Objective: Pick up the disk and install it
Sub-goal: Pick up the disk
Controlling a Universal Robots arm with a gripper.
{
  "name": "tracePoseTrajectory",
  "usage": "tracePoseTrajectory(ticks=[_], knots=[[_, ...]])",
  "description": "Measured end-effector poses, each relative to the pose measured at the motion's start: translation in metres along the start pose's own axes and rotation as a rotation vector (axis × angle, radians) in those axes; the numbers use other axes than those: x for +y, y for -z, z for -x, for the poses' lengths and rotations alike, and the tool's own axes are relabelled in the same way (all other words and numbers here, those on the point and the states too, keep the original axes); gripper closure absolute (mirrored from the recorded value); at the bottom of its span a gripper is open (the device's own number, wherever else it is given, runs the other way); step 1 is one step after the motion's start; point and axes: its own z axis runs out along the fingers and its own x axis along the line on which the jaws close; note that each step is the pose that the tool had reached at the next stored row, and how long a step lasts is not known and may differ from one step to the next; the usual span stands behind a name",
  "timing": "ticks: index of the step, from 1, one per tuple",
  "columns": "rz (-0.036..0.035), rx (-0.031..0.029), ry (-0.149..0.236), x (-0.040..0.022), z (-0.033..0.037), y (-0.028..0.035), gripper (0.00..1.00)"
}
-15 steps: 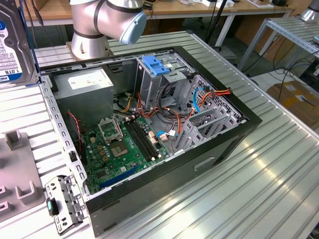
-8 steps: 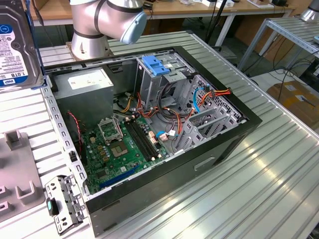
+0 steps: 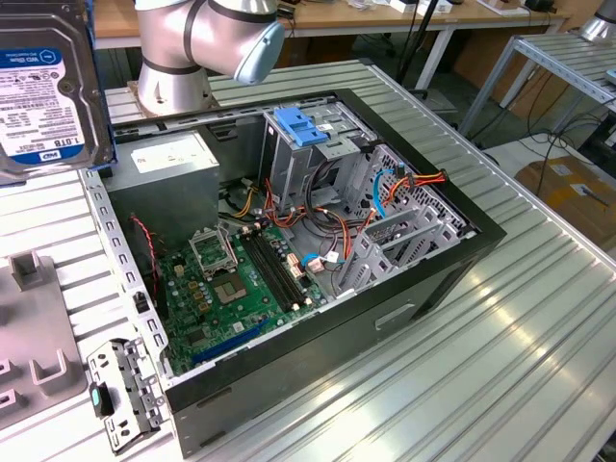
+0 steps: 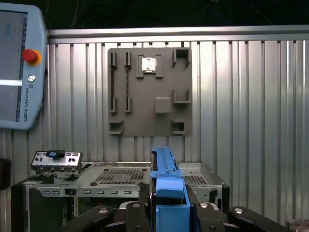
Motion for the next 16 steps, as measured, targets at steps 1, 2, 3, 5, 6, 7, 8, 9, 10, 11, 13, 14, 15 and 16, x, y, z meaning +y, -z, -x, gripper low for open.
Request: tracePoseTrajectory(ticks=[1,2,3,5,6,7,8,9,10,11,13,14,15,16], knots=[[-0.0001,0.0009,0.000,-0.0057,-0.0004,-0.0003,0.63],[0.0000,0.0015,0.000,-0.0091,-0.0009,-0.0006,0.63],[0.0000,0.0021,0.000,-0.0124,-0.0012,-0.0009,0.63],[0.0000,0.0033,0.000,-0.0184,-0.0017,-0.0013,0.63],[0.0000,0.0040,0.000,-0.0204,-0.0018,-0.0015,0.63],[-0.0001,0.0045,0.000,-0.0224,-0.0019,-0.0016,0.63],[-0.0001,0.0052,0.000,-0.0245,-0.0019,-0.0018,0.63],[-0.0001,0.0060,0.000,-0.0271,-0.0020,-0.0019,0.63],[-0.0001,0.0066,0.000,-0.0293,-0.0021,-0.0021,0.63],[-0.0001,0.0077,0.000,-0.0318,-0.0021,-0.0022,0.63],[-0.0001,0.0099,0.000,-0.0369,-0.0021,-0.0025,0.63],[-0.0001,0.0116,0.000,-0.0395,-0.0021,-0.0027,0.63],[-0.0002,0.0122,0.000,-0.0409,-0.0020,-0.0029,0.63],[-0.0002,0.0129,0.000,-0.0432,-0.0020,-0.0030,0.63]])
